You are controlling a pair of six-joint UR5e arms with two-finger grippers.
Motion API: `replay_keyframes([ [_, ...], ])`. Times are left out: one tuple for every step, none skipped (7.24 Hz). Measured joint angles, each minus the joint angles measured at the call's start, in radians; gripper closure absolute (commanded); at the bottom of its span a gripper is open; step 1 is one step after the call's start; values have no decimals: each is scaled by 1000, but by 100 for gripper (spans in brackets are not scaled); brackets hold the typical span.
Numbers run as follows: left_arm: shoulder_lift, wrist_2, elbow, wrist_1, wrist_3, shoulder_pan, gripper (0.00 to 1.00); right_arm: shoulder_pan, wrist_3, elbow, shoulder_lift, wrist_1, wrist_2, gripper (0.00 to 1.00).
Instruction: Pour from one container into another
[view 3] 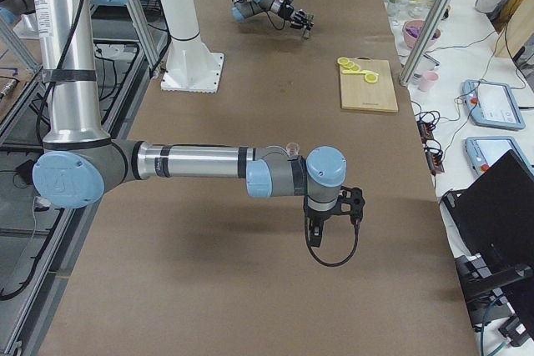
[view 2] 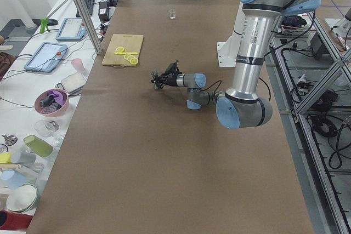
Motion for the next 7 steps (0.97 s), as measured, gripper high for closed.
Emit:
replay_keyframes([
  [0, 0, 1, 0, 0, 0, 37, 6, -2, 4, -3, -41, -1, 0],
  [0, 0, 3, 0, 2, 0, 19, 10, -3, 7, -3, -63, -7, 0],
  [0, -2, 4, 0, 11, 0, 3, 13, -5, 9, -3, -71, -11, 0],
  [0, -5, 4, -1, 23, 0, 3, 15, -5, 9, -5, -73, -14, 0],
  [0, -6, 5, -3, 30, 0, 3, 15, -5, 10, -8, -73, -16, 0],
  [0, -7, 3, -7, 33, 0, 3, 15, -5, 10, -9, -69, -19, 0],
  [2, -7, -2, -15, 33, 1, 2, 15, -6, 10, -8, -66, -24, 0],
])
